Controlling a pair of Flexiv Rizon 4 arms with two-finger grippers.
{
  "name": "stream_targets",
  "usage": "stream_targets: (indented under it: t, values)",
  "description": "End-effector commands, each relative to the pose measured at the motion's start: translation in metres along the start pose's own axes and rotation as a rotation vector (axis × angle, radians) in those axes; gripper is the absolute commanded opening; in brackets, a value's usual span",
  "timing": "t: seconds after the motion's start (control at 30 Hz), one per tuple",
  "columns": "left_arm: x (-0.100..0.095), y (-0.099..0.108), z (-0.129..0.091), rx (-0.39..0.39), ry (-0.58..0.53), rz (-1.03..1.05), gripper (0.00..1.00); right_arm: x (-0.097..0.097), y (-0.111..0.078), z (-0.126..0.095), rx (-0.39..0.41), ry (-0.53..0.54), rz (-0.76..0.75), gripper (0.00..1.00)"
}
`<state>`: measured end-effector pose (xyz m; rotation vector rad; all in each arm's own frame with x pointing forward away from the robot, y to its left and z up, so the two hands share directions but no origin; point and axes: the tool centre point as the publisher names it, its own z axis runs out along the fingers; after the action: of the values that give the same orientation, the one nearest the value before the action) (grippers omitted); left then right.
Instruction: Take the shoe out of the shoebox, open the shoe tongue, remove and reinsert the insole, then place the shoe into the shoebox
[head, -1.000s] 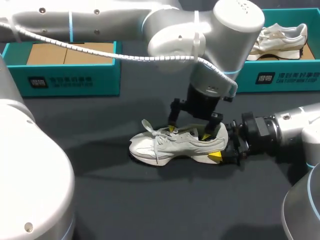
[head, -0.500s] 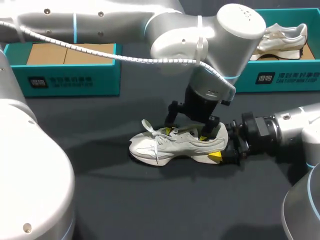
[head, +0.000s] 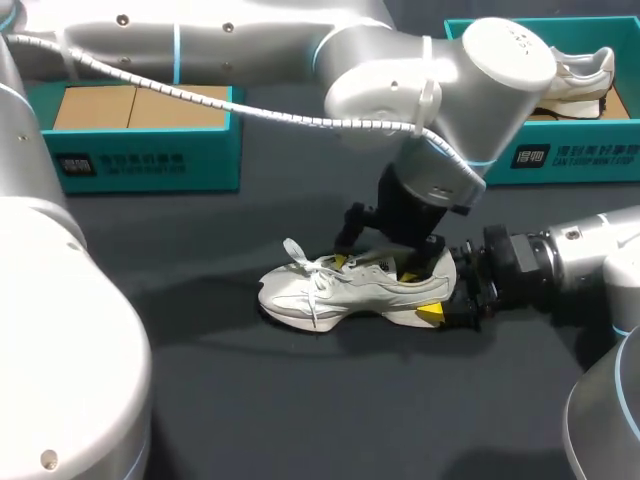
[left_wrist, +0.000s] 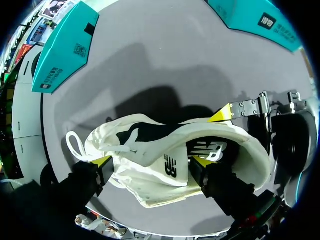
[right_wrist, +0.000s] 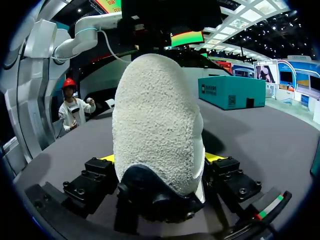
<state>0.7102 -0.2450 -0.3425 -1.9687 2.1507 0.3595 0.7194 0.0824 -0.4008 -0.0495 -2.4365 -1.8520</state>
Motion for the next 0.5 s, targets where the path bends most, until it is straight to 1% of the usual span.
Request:
stream_targets:
  t: [0.03,0.17,0.43,0.47,0.5]
  values:
    - [0.003,-0.001,0.006,-0.010,-0.018,-0.004,1.00,0.000,0.000,0.000,0.002,0.000,0.000,0.00]
    - [-0.003,0.002,0.009,-0.020,-0.027,-0.007,1.00,0.000,0.000,0.000,0.002,0.000,0.000,0.00]
    - [-0.019,0.010,0.009,-0.045,-0.048,-0.019,1.00,0.000,0.000,0.000,0.002,0.000,0.000,0.00]
    - [-0.021,0.011,0.008,-0.049,-0.048,-0.020,0.99,0.000,0.000,0.000,0.002,0.000,0.000,0.00]
    - [-0.024,0.012,0.008,-0.053,-0.054,-0.027,0.96,0.000,0.000,0.000,0.002,0.000,0.000,0.00]
